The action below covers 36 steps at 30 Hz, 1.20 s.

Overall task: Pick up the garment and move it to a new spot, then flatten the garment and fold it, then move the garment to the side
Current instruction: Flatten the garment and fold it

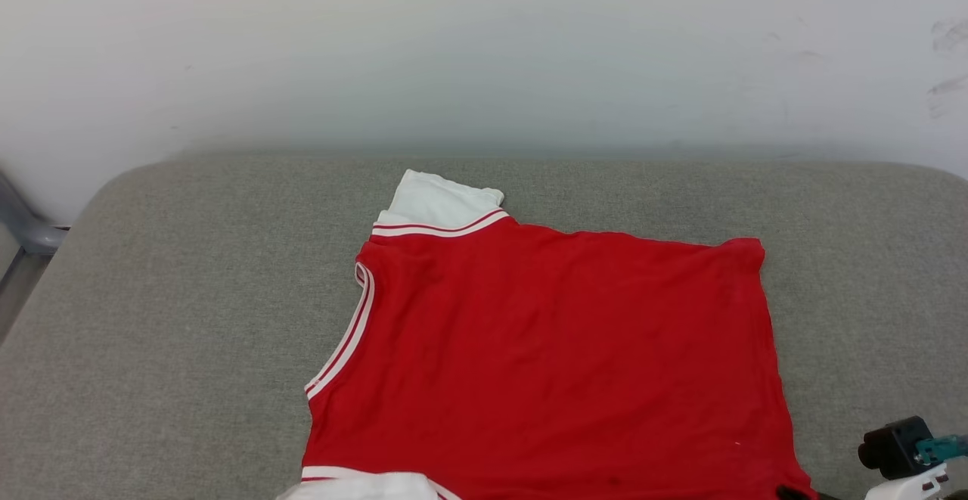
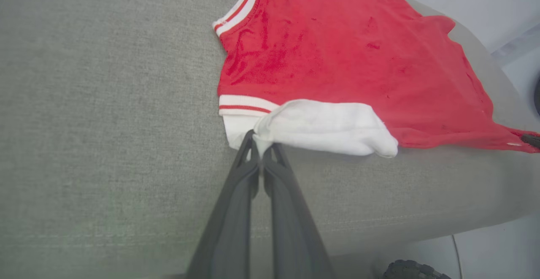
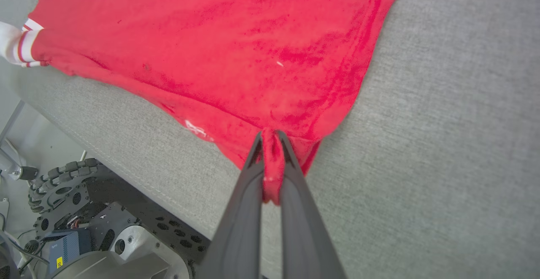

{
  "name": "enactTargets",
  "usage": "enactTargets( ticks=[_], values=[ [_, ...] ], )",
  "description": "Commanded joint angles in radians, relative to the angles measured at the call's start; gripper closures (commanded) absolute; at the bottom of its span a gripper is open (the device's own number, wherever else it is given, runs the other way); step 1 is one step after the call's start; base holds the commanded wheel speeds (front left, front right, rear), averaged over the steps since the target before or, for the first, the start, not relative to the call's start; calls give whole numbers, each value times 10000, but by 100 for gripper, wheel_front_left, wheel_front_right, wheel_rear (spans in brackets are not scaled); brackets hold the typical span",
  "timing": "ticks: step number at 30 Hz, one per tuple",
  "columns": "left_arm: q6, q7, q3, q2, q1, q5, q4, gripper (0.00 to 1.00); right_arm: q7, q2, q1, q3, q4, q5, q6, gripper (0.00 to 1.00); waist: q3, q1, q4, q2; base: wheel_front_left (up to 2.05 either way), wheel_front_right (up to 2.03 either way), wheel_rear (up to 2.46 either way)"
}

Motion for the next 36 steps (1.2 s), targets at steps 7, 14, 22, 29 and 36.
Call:
enactTargets(
  ticks=[7,14,22,29,36],
  values=[
    [-513,504,-60,105,-1850,736,350,100,354,283,-198,-828,-421,-307,-8,100,342,1,-166,-1,0,0,0],
    [-1076,1038,29,79,-3738,1206,955,100,688,571,-949,-1510,-703,-569,-8,100,1291,1,-445,-1,0,0,0],
    [-1753,1453,127,-106,-5611,1517,2015,100,1134,910,-2334,-1789,-503,-833,-7,100,2446,1,-728,-1,0,0,0],
    [-2434,1844,-124,-622,-6927,1675,3542,100,1291,1420,-3603,-1556,371,-1070,-8,100,3243,1,-729,-1,0,0,0],
    [-3095,2040,-697,-1270,-7565,1975,5557,100,1341,1585,-4131,-866,1311,-1333,-8,100,3435,1,-616,-1,0,0,0]
  ],
)
